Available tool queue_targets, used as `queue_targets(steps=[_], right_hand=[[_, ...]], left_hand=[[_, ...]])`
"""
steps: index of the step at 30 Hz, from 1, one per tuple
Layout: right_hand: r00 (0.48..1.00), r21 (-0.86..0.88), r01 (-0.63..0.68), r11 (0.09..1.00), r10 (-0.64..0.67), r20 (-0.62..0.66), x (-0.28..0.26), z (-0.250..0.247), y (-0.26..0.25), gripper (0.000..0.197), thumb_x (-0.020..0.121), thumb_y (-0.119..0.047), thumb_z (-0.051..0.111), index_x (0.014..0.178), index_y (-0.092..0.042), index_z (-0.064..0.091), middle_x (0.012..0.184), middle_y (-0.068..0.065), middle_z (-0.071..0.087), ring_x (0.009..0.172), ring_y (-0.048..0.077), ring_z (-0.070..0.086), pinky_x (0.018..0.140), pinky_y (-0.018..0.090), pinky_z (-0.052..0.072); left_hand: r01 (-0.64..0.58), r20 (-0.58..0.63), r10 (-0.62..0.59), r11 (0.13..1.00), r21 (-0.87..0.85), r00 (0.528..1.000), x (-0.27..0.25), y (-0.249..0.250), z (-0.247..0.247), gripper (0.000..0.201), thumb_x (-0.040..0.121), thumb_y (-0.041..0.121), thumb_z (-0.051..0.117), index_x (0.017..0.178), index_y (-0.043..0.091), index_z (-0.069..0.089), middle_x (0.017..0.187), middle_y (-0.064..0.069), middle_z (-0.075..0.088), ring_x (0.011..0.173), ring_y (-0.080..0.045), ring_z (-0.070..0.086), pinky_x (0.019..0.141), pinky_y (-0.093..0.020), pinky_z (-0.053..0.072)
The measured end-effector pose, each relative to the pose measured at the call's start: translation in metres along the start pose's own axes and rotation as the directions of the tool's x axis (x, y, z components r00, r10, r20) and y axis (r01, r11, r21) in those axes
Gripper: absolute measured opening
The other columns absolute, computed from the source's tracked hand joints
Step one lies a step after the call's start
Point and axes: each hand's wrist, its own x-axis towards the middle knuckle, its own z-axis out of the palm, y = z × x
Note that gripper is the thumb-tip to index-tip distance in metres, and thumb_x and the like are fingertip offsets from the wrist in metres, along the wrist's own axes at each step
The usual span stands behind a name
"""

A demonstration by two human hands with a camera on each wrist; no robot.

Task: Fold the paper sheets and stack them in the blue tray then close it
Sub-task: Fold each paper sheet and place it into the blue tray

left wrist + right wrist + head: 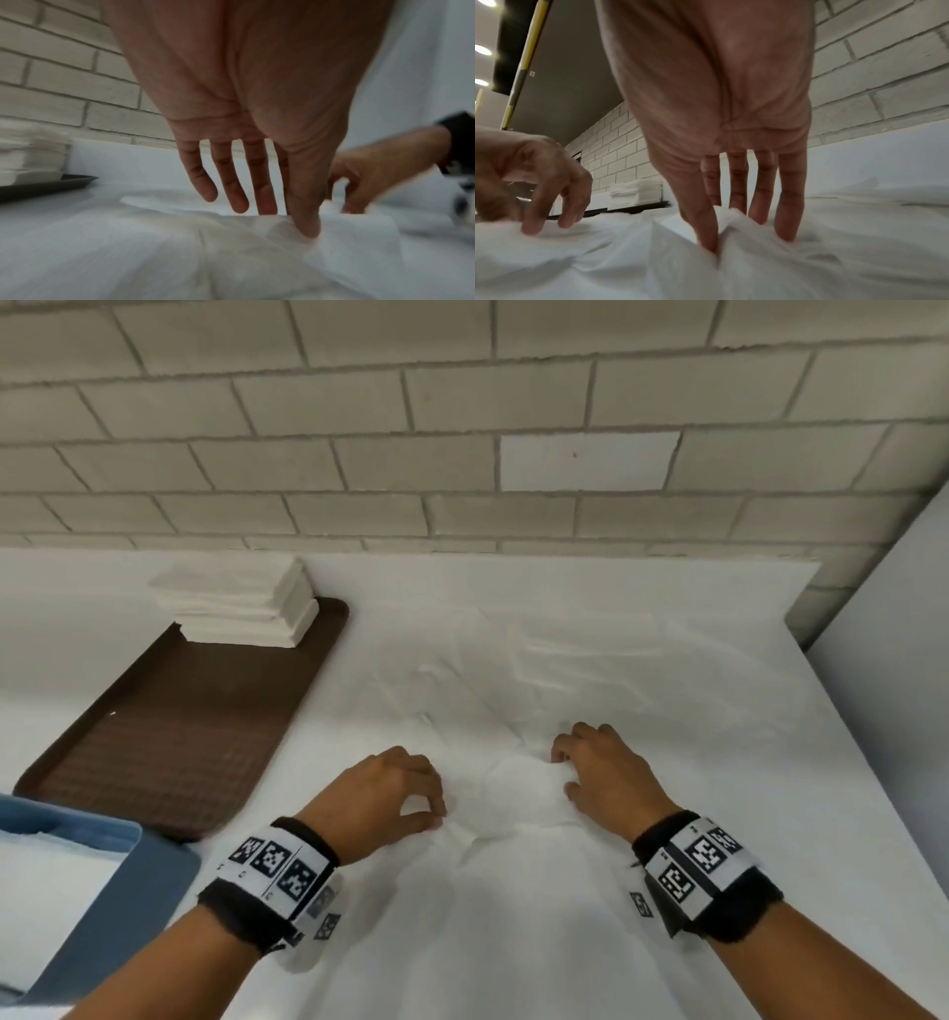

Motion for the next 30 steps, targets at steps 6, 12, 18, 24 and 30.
queue_targets(steps=[6,12,18,24,30], right_hand=[[0.999,0.332,0.043,0.942,-0.052,0.017,-0.008,-0.026,-0.007,0.019,0.086,-0.020,0.067,0.101,-0.027,0.060,0.089,-0.012,0.059,0.086,0.012,0.057,0.075,0.025,0.048],[0.987,0.981,0.052,0.186,-0.159,-0.022,-0.031,-0.070,-0.034,0.032,0.087,-0.013,0.067,0.119,-0.010,0.065,0.117,0.004,0.072,0.107,0.020,0.069,0.091,0.032,0.055],[0.995,0.996,-0.060,0.062,0.087,0.054,-0.020,-0.027,-0.063,0.033,0.086,-0.019,0.071,0.117,-0.008,0.067,0.112,0.009,0.073,0.103,0.026,0.070,0.092,0.043,0.054],[0.974,0.986,-0.018,0.166,0.226,-0.020,-0.021,-0.016,-0.067,0.021,0.087,-0.019,0.073,0.107,-0.016,0.068,0.103,-0.003,0.075,0.100,0.019,0.071,0.092,0.042,0.056],[0.967,0.960,0.056,0.273,0.224,-0.120,-0.021,-0.013,-0.070,0.037,0.080,-0.021,0.080,0.109,-0.016,0.058,0.104,-0.001,0.073,0.094,0.016,0.071,0.084,0.041,0.059]], left_hand=[[-0.042,-0.318,-0.452,0.522,-0.852,0.833,-0.015,0.000,-0.047,0.015,0.097,0.020,0.063,0.083,0.021,0.060,0.074,0.003,0.055,0.068,-0.007,0.051,0.064,-0.020,0.043],[-0.116,0.026,-0.784,-0.125,-0.985,0.621,-0.007,0.007,-0.044,0.030,0.099,0.015,0.049,0.070,0.014,0.057,0.058,-0.002,0.059,0.055,-0.015,0.058,0.055,-0.026,0.050],[-0.014,0.133,-0.618,-0.227,-0.974,0.774,0.019,0.050,-0.009,0.045,0.102,0.037,0.050,0.120,0.000,0.067,0.118,-0.023,0.072,0.105,-0.035,0.070,0.092,-0.047,0.057],[-0.029,0.101,-0.443,-0.277,-0.960,0.891,0.018,0.066,-0.006,0.057,0.102,0.052,0.043,0.136,0.010,0.062,0.131,-0.016,0.068,0.124,-0.032,0.064,0.109,-0.048,0.046],[0.039,0.074,-0.487,-0.081,-0.996,0.870,0.016,0.062,0.001,0.031,0.097,0.015,0.060,0.124,0.000,0.066,0.120,-0.018,0.073,0.112,-0.035,0.070,0.096,-0.045,0.058]])
